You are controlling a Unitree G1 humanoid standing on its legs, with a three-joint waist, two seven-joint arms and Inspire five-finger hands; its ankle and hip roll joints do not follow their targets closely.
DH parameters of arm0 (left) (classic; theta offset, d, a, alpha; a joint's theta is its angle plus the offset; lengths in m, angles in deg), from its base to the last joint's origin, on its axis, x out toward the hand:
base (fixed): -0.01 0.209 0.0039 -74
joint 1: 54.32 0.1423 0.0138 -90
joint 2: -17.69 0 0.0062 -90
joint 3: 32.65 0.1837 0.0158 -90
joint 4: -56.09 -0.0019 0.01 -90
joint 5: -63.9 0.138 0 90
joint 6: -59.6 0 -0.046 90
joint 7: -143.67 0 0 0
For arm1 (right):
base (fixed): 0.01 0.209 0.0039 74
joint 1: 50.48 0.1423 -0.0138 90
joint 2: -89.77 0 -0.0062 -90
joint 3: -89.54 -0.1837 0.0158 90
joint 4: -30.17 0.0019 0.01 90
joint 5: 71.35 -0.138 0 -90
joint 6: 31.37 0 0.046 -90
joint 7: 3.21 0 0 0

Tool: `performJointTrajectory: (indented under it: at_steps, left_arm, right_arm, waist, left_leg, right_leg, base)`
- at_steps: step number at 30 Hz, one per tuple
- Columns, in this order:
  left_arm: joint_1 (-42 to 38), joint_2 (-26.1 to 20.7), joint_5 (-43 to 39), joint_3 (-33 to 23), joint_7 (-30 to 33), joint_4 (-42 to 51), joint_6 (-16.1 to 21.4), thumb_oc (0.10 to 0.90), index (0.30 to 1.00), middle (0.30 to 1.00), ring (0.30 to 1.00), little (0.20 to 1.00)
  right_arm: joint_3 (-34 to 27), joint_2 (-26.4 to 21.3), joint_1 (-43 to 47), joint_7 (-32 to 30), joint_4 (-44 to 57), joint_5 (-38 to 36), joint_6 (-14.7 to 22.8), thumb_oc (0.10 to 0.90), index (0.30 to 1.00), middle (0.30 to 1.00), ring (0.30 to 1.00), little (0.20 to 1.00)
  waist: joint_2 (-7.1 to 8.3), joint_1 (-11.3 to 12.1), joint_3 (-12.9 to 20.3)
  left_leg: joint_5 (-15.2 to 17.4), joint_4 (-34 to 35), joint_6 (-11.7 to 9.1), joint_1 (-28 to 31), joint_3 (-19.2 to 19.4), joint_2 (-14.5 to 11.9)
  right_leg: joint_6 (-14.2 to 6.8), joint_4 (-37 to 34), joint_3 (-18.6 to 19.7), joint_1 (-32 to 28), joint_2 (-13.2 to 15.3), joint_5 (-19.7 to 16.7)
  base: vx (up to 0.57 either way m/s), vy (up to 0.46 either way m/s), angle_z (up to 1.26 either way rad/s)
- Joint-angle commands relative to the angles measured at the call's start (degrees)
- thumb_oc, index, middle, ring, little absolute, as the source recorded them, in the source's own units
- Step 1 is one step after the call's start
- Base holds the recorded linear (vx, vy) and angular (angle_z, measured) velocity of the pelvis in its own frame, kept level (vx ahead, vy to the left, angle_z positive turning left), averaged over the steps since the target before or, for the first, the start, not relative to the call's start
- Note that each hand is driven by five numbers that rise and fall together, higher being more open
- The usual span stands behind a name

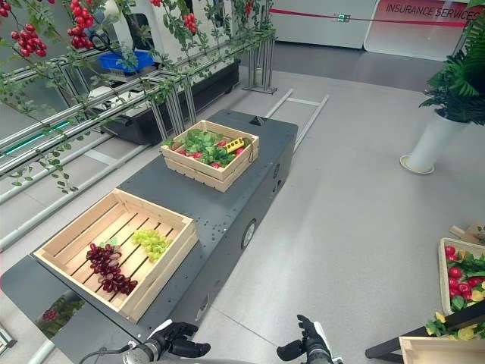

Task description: Pick up the fruits from the basket on one side to the basket on the other side

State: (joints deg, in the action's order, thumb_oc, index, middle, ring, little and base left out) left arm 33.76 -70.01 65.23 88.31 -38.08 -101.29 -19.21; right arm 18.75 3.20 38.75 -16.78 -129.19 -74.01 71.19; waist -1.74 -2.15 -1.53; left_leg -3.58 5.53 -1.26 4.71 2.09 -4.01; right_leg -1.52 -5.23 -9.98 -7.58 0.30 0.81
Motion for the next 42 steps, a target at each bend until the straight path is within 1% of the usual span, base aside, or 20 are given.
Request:
performJointTrajectory:
  at_steps: [1, 5, 12, 19, 20, 23, 25, 27, 28, 29, 30, 31, 32, 33, 35, 36, 38, 40, 41, 42]
  left_arm:
    - [-3.12, 2.75, -1.42, -0.09, -0.49, -1.10, 4.53, 0.800, 0.900, 0.900, 0.900, 0.900]
    - [-3.14, 2.86, -1.72, -0.56, -0.69, -1.18, 3.48, 0.800, 0.900, 0.900, 0.900, 0.900]
    - [-3.42, 2.63, -0.15, -0.16, -0.24, -1.41, 4.80, 0.800, 0.900, 0.900, 0.900, 0.900]
    - [-4.30, 2.63, -0.88, 0.46, 0.23, -0.92, 5.33, 0.800, 0.900, 0.900, 0.900, 0.900]
    - [-4.30, 2.69, -0.90, 0.45, 0.52, -0.82, 5.26, 0.800, 0.900, 0.900, 0.900, 0.900]
    - [-4.07, 2.59, -0.07, 0.21, 0.51, -0.84, 5.51, 0.800, 0.900, 0.900, 0.900, 0.900]
    - [-3.76, 2.36, 1.75, 0.23, 0.85, -0.76, 6.63, 0.800, 0.900, 0.900, 0.900, 0.900]
    - [-3.93, 1.37, 6.78, 1.00, 5.80, 0.68, 15.37, 0.800, 0.900, 0.900, 0.900, 0.900]
    - [-4.10, 0.64, 7.39, 1.53, 9.17, 2.24, 20.20, 0.800, 0.900, 0.900, 0.900, 0.900]
    - [-4.40, 0.05, 6.27, 1.37, 9.97, 4.21, 21.66, 0.800, 0.900, 0.900, 0.900, 0.900]
    - [-5.06, -1.23, 4.09, 0.45, 10.92, 9.05, 23.43, 0.800, 0.900, 0.900, 0.900, 0.900]
    - [-5.51, -2.82, 2.23, -0.43, 12.16, 14.75, 24.01, 0.800, 0.900, 0.900, 0.900, 0.900]
    - [-5.50, -3.67, 1.23, -0.85, 13.13, 17.13, 24.62, 0.800, 0.900, 0.900, 0.900, 0.900]
    - [-5.47, -6.34, -1.77, -3.20, 14.79, 24.96, 24.17, 0.800, 0.900, 0.900, 0.900, 0.900]
    - [-5.48, -7.54, -8.31, -7.21, 15.08, 29.98, 24.80, 0.800, 0.900, 0.900, 0.900, 0.900]
    - [-6.43, -7.74, -13.00, -11.09, 15.30, 33.24, 24.55, 0.800, 0.900, 0.900, 0.900, 0.900]
    - [-7.01, -7.36, -15.07, -12.64, 16.66, 34.04, 24.53, 0.800, 0.900, 0.900, 0.900, 0.900]
    - [-8.16, -6.11, -15.15, -16.76, 21.99, 36.01, 23.92, 0.800, 0.900, 0.900, 0.900, 0.900]
    - [-8.29, -6.05, -14.76, -17.17, 23.37, 36.26, 23.76, 0.800, 0.900, 0.900, 0.900, 0.900]
    - [-8.84, -6.20, -12.76, -19.32, 27.76, 37.23, 23.05, 0.800, 0.900, 0.900, 0.900, 0.900]
  right_arm:
    - [2.08, 0.47, 4.25, 0.60, -0.59, -0.51, 2.32, 0.800, 0.900, 0.900, 0.900, 0.900]
    - [1.93, 0.36, 4.10, 0.95, -0.34, -0.65, 2.20, 0.800, 0.900, 0.900, 0.900, 0.900]
    - [2.27, 0.57, 4.31, 1.38, -0.24, -0.75, 2.43, 0.800, 0.900, 0.900, 0.900, 0.900]
    - [2.79, 0.85, 4.95, 1.43, 0.00, -0.30, 2.49, 0.800, 0.900, 0.900, 0.900, 0.900]
    - [3.08, 1.08, 5.13, 1.44, 0.13, 0.11, 2.22, 0.800, 0.900, 0.900, 0.900, 0.900]
    - [3.36, 1.28, 5.06, 1.63, 0.03, 0.68, 2.20, 0.800, 0.900, 0.900, 0.900, 0.900]
    - [3.70, 1.39, 4.98, 1.73, 0.09, 0.96, 2.17, 0.800, 0.900, 0.900, 0.900, 0.900]
    - [4.57, 1.30, 5.32, 1.96, 0.31, 0.89, 2.02, 0.800, 0.900, 0.900, 0.900, 0.900]
    - [5.12, 1.11, 5.51, 2.11, 0.58, 0.72, 1.93, 0.800, 0.900, 0.900, 0.900, 0.900]
    - [5.40, 0.94, 5.59, 2.04, 0.88, 0.41, 1.85, 0.800, 0.900, 0.900, 0.900, 0.900]
    - [5.74, 0.55, 5.57, 1.97, 1.71, -0.06, 1.60, 0.800, 0.900, 0.900, 0.900, 0.900]
    - [5.97, 0.08, 5.35, 1.76, 2.81, -0.72, 1.31, 0.800, 0.900, 0.900, 0.900, 0.900]
    - [6.08, -0.13, 5.18, 1.61, 3.40, -1.08, 1.19, 0.800, 0.900, 0.900, 0.900, 0.900]
    - [5.43, -0.99, 4.57, 1.22, 5.46, -2.31, 0.47, 0.800, 0.900, 0.900, 0.900, 0.900]
    - [4.34, -1.61, 3.65, 0.50, 6.95, -3.64, 0.28, 0.800, 0.900, 0.900, 0.900, 0.900]
    - [3.20, -1.87, 3.00, -0.53, 7.57, -4.87, 0.51, 0.800, 0.900, 0.900, 0.900, 0.900]
    - [2.68, -1.84, 3.15, -1.09, 7.28, -5.27, 0.65, 0.800, 0.900, 0.900, 0.900, 0.900]
    - [1.83, -1.92, 4.15, -2.03, 6.33, -6.13, -0.14, 0.800, 0.900, 0.900, 0.900, 0.900]
    - [1.69, -1.95, 4.25, -2.19, 6.18, -6.54, -0.28, 0.800, 0.900, 0.900, 0.900, 0.900]
    - [0.71, -1.88, 4.34, -2.78, 5.65, -8.74, 0.08, 0.800, 0.900, 0.900, 0.900, 0.900]
  waist:
    - [1.96, 0.52, -1.67]
    - [2.01, 0.64, -1.83]
    - [2.05, 0.89, -2.50]
    - [1.90, 1.79, -3.31]
    - [1.85, 2.23, -3.45]
    - [1.87, 2.60, -3.44]
    - [1.91, 2.86, -3.47]
    - [1.89, 3.24, -3.70]
    - [1.81, 3.31, -3.88]
    - [1.73, 3.38, -4.00]
    - [1.60, 3.62, -4.30]
    - [1.51, 3.90, -4.58]
    - [1.51, 4.01, -4.71]
    - [1.42, 4.53, -5.14]
    - [1.43, 4.86, -5.75]
    - [1.60, 5.26, -6.33]
    - [1.74, 5.54, -6.50]
    - [2.05, 6.39, -6.64]
    - [2.11, 6.46, -6.63]
    - [2.31, 6.74, -6.56]
  left_leg:
    - [7.77, -0.53, 2.64, 3.27, 3.47, 2.28]
    - [7.83, -0.53, 2.74, 3.30, 3.38, 2.34]
    - [7.79, -0.53, 2.79, 3.17, 3.11, 2.44]
    - [7.41, -0.53, 2.79, 2.54, 2.10, 2.54]
    - [7.39, -0.53, 2.76, 2.48, 1.60, 2.64]
    - [7.28, -0.53, 2.69, 2.45, 1.10, 2.66]
    - [7.14, -0.53, 2.60, 2.47, 0.73, 2.63]
    - [6.82, -0.53, 2.35, 2.26, 0.25, 2.57]
    - [6.64, -0.53, 2.20, 2.14, 0.16, 2.52]
    - [6.52, -0.53, 2.13, 2.01, 0.11, 2.52]
    - [6.32, -0.53, 2.03, 1.82, 0.05, 2.50]
    - [6.16, -0.53, 1.93, 1.64, 0.15, 2.42]
    - [6.07, -0.53, 1.88, 1.57, 0.22, 2.37]
    - [5.71, -0.53, 1.75, 1.31, 1.12, 2.25]
    - [5.19, -0.53, 1.54, 1.21, 2.54, 2.25]
    - [4.96, -0.53, 1.35, 1.08, 2.88, 2.52]
    - [4.92, -0.53, 1.37, 0.97, 2.43, 2.68]
    - [5.11, -0.53, 1.81, 0.89, 0.01, 3.34]
    - [5.15, -0.53, 1.86, 0.94, -0.20, 3.39]
    - [5.34, -0.53, 2.20, 1.41, -0.91, 3.61]
  right_leg:
    - [-0.98, 0.23, 2.20, -0.61, 2.06, 1.02]
    - [-1.07, 0.23, 1.92, -0.68, 2.22, 1.05]
    - [-1.10, 0.23, 1.46, -0.69, 2.47, 1.03]
    - [-1.08, 0.23, 0.01, -0.65, 2.92, 1.04]
    - [-1.04, 0.23, -0.63, -0.88, 3.03, 1.21]
    - [-0.95, 0.23, -1.29, -1.13, 3.10, 1.46]
    - [-0.82, 0.23, -1.60, -1.37, 3.06, 1.65]
    - [-0.72, 0.23, -2.12, -1.51, 3.06, 1.86]
    - [-0.66, 0.23, -2.29, -1.53, 3.06, 1.96]
    - [-0.63, 0.25, -2.35, -1.48, 3.06, 1.97]
    - [-0.55, 0.42, -2.54, -1.37, 3.09, 2.06]
    - [-0.43, 0.47, -2.86, -1.32, 3.13, 2.12]
    - [-0.35, 0.52, -3.06, -1.31, 3.16, 2.18]
    - [-0.36, 0.69, -4.00, -1.26, 3.37, 2.03]
    - [-0.44, 1.05, -5.61, -1.43, 3.75, 1.87]
    - [-0.32, 1.68, -7.35, -1.57, 4.20, 2.03]
    - [-0.22, 2.11, -8.04, -1.52, 4.44, 2.19]
    - [-0.03, 3.32, -8.11, -1.33, 4.84, 2.52]
    - [-0.03, 3.47, -8.12, -1.36, 4.90, 2.58]
    - [-0.25, 4.22, -8.29, -1.64, 5.34, 2.82]
  base:
    - [0.00, 0.000, 0.00]
    - [0.00, 0.000, 0.00]
    - [0.00, 0.000, 0.00]
    - [0.00, -0.005, 0.01]
    - [0.03, -0.030, 0.08]
    - [0.04, -0.039, 0.13]
    - [0.04, -0.047, 0.14]
    - [0.03, -0.055, 0.14]
    - [0.02, -0.033, 0.12]
    - [0.01, -0.021, 0.11]
    - [0.00, -0.006, 0.09]
    - [0.00, -0.002, 0.11]
    - [-0.01, 0.014, 0.10]
    - [-0.01, 0.027, 0.15]
    - [-0.01, 0.058, 0.37]
    - [-0.01, 0.077, 0.52]
    - [0.00, 0.091, 0.70]
    - [0.05, 0.133, 0.78]
    - [0.11, 0.170, 0.52]
    - [0.13, 0.174, 0.37]
